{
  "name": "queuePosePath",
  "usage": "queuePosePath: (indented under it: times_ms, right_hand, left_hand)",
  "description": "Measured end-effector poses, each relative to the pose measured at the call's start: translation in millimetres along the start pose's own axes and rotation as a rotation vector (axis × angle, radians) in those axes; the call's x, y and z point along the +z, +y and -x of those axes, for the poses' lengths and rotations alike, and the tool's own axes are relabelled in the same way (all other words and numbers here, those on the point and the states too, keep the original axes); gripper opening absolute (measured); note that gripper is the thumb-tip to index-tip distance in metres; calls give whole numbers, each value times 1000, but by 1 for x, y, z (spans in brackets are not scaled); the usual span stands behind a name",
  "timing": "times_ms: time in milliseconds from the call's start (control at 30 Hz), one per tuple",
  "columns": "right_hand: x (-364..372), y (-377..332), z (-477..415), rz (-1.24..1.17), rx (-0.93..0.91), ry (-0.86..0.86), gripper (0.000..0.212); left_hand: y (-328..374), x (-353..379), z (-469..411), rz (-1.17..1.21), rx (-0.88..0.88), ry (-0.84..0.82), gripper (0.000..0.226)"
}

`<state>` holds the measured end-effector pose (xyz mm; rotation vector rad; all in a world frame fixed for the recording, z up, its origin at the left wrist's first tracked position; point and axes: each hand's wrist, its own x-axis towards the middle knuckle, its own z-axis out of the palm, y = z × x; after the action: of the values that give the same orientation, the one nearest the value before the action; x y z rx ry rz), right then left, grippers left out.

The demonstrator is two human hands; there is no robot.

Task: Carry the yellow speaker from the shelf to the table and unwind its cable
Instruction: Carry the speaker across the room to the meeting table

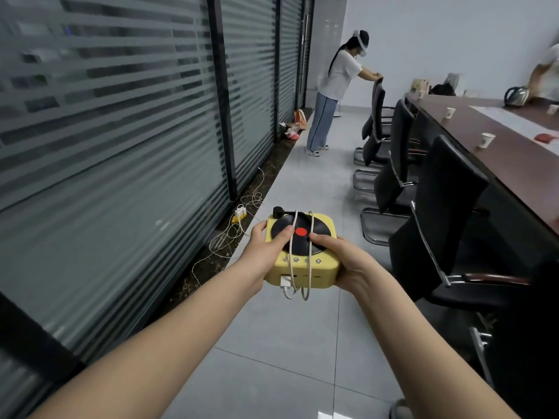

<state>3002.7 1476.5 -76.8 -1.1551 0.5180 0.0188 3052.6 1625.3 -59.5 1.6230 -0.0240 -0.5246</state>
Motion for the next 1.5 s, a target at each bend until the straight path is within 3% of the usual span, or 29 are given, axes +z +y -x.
queuePosePath:
  times_ms: [667, 1500]
  right_hand:
    - [-2, -101, -228, -32, 4, 148, 57]
    - [-77, -270, -515, -33, -23, 136, 54]
  left_hand:
    - [81, 16, -256, -57, -5, -107, 61]
    - [191, 115, -561, -38, 2, -117, 65]
